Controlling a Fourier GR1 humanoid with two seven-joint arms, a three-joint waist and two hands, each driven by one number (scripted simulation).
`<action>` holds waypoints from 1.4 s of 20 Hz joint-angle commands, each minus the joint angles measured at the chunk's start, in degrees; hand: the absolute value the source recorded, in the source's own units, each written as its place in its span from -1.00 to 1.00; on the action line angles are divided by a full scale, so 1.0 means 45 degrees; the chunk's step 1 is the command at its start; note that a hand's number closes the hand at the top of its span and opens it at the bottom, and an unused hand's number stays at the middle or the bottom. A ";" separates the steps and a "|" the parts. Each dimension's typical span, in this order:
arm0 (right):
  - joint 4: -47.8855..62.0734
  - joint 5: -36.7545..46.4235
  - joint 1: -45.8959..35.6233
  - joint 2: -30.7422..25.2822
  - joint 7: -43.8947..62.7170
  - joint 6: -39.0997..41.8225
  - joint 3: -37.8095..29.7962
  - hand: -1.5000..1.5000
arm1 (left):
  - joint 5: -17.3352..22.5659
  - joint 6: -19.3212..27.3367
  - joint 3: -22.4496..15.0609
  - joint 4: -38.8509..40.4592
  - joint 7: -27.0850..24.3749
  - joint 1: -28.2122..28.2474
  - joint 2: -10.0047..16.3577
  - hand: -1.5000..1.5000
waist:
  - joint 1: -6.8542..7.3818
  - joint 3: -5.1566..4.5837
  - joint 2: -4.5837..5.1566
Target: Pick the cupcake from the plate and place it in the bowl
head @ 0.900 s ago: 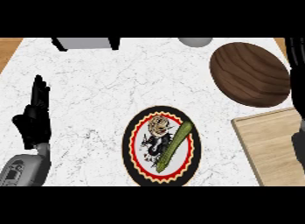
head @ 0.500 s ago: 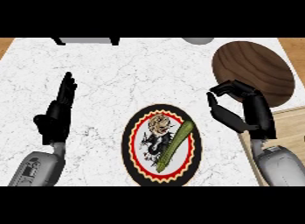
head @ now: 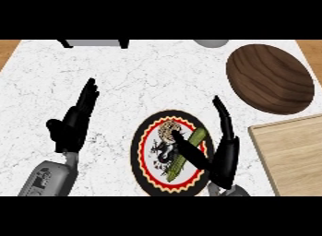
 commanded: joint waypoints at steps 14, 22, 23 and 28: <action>0.0430 0.6541 -0.0685 0.0524 1.0211 0.0787 0.0824 -1.00 | 0.0139 -0.0345 0.0069 -0.0930 0.0538 0.0661 0.0275 0.00 | -0.0191 -0.0058 -0.0052; 0.0217 0.8129 -0.2224 0.0526 1.6377 0.3500 0.1980 -1.00 | -0.0480 0.0233 -0.0539 -0.1090 0.0855 0.0506 -0.0511 0.00 | -0.0073 0.0001 0.0024; -0.0325 0.8520 -0.2528 0.0525 1.7615 0.3626 0.2478 -1.00 | -0.0006 -0.0427 0.0154 -0.0885 0.0588 0.0490 0.0171 0.00 | -0.0052 -0.0007 0.0014; -0.0179 0.8244 -0.2788 0.0523 1.7739 0.3314 0.3022 -1.00 | -0.0267 -0.0492 0.0196 -0.1459 0.0847 0.0917 0.0194 0.00 | 0.0021 0.0017 0.0062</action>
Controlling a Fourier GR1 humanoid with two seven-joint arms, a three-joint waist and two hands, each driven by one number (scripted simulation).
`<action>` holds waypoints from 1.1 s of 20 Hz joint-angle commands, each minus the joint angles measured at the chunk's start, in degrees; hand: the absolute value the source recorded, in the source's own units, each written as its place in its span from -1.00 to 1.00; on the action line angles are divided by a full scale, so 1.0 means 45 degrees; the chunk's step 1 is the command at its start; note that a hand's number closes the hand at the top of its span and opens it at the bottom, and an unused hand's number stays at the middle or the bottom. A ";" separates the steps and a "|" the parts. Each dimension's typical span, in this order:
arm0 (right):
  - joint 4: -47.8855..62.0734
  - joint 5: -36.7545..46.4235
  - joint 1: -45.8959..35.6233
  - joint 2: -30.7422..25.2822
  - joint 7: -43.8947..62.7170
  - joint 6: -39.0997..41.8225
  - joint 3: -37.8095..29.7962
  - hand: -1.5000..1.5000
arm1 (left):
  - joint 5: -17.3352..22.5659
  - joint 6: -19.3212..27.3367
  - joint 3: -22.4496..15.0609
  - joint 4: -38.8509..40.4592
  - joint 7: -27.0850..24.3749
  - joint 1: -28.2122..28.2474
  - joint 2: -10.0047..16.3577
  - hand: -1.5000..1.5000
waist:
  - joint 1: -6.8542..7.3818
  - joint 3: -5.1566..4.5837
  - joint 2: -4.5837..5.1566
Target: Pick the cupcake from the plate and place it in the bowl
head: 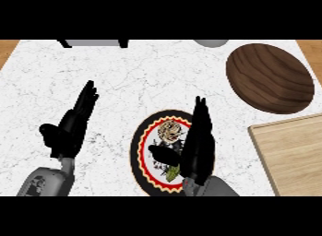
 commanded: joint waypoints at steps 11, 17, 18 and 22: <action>-0.0635 0.0331 -0.0300 0.0060 0.2062 -0.1941 0.1372 -1.00 | -0.0771 0.0345 -0.0194 -0.1093 0.0807 0.0167 -0.0612 0.00 | 0.0022 0.0017 0.0019; -0.0266 -0.0430 0.0535 0.0060 0.0784 -0.3358 0.1527 -1.00 | -0.0670 -0.0087 0.0098 -0.0720 0.0765 -0.0004 -0.0547 0.00 | -0.0008 0.0020 0.0039; 0.0374 -0.0788 -0.0377 0.0060 0.1376 -0.3441 0.1521 -1.00 | -0.0708 -0.0114 0.0187 -0.0542 0.0119 0.0522 -0.0524 0.00 | 0.0090 0.0016 0.0052; 0.1122 -0.1774 0.0068 0.0060 0.0048 -0.4684 0.1700 -1.00 | -0.0797 -0.0183 0.0339 0.0074 0.0123 -0.0226 -0.0735 0.00 | 0.0051 0.0019 0.0082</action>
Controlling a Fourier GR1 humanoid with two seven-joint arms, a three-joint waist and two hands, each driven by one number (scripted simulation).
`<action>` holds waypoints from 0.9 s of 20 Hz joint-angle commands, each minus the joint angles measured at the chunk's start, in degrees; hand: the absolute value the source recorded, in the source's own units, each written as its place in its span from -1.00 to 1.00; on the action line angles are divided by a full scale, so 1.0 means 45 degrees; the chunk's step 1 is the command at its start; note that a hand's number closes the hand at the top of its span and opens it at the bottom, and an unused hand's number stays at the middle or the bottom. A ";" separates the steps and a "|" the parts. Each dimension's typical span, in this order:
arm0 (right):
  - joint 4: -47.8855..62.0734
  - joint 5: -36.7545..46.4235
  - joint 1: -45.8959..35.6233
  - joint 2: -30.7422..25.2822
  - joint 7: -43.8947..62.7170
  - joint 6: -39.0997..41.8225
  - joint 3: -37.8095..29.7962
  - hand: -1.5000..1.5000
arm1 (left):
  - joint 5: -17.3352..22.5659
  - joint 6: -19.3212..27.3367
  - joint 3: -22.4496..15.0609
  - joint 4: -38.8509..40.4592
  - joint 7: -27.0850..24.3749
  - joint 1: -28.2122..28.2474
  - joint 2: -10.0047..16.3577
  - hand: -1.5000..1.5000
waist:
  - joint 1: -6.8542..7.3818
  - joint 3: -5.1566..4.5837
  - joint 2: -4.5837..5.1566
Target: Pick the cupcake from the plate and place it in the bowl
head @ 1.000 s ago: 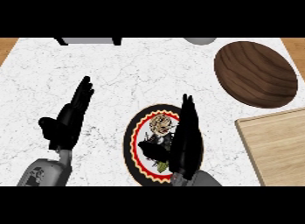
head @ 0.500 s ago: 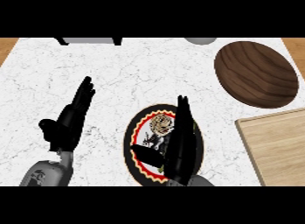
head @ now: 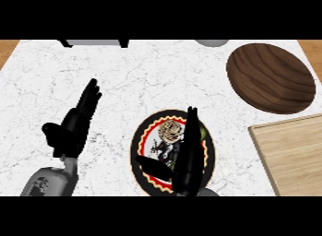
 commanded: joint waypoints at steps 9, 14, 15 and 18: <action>0.2213 -0.3103 -0.0677 0.0071 -0.1354 -0.2771 0.0089 -1.00 | -0.0258 -0.0164 0.0539 0.0441 -0.0445 -0.0014 -0.0435 0.00 | 0.0008 0.0004 0.0023; 0.3686 -0.3251 -0.1067 0.0071 -0.0610 -0.3291 0.0412 -1.00 | -0.0074 -0.0691 0.0722 -0.0143 0.0184 0.0159 -0.0203 0.00 | 0.0051 0.0002 0.0008; 0.4114 -0.3425 -0.1807 0.0071 -0.0470 -0.2323 -0.0210 -1.00 | -0.0403 -0.0592 0.0470 0.0082 -0.0133 0.0214 -0.0400 0.00 | 0.0041 0.0001 0.0011; 0.4204 -0.2852 -0.0670 0.0072 -0.0528 -0.2169 0.0060 -1.00 | 0.0087 -0.0979 0.1402 0.0228 0.0073 -0.0116 0.0075 0.00 | -0.0054 -0.0003 -0.0004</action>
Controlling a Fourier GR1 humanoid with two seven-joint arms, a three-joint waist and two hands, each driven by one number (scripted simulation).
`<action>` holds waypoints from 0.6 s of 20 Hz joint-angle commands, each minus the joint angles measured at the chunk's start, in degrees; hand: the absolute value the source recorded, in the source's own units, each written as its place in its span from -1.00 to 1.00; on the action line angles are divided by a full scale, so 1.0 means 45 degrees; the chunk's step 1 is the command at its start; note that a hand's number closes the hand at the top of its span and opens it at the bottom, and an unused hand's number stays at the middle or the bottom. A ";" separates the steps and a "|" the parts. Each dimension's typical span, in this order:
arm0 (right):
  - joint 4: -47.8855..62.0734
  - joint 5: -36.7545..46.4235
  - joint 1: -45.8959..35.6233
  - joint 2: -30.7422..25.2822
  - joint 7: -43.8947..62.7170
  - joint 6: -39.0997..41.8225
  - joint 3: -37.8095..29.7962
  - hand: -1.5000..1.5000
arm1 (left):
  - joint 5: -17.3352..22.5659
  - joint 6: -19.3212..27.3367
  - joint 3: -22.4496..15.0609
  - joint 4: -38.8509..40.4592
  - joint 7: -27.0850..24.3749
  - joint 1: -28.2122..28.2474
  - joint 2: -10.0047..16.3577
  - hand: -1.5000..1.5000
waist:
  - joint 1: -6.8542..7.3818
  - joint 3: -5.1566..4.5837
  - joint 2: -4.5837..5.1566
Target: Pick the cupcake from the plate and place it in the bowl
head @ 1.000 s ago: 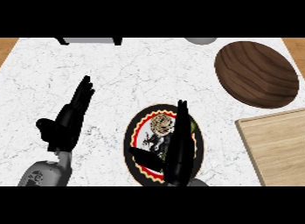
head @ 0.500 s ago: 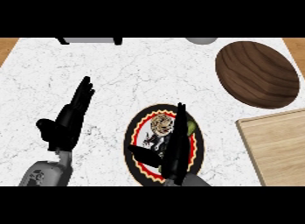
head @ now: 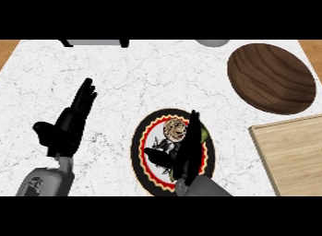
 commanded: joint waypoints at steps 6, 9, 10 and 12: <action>0.0420 -0.1873 0.0601 -0.0015 -0.2044 0.0325 -0.0539 -1.00 | -0.0245 -0.0482 0.0164 -0.0789 -0.0092 0.1017 0.0039 0.00 | -0.0045 0.0004 -0.0005; 0.1785 -0.2963 -0.1098 0.0030 -0.1506 0.0100 0.0762 1.00 | -0.0580 -0.0024 0.0062 0.0791 -0.0129 -0.0519 -0.0725 0.00 | 0.0023 0.0005 0.0037; 0.2278 -0.3333 -0.1352 0.0030 -0.2239 0.0392 0.1083 1.00 | -0.0576 -0.0175 -0.0031 -0.0191 -0.0082 -0.0091 -0.0402 0.00 | 0.0195 0.0014 0.0064; 0.2332 -0.2873 -0.2212 0.0029 -0.1762 0.1836 0.0861 1.00 | -0.0549 -0.0273 -0.0238 -0.0397 -0.0079 0.0559 -0.0459 0.00 | 0.0140 0.0003 0.0028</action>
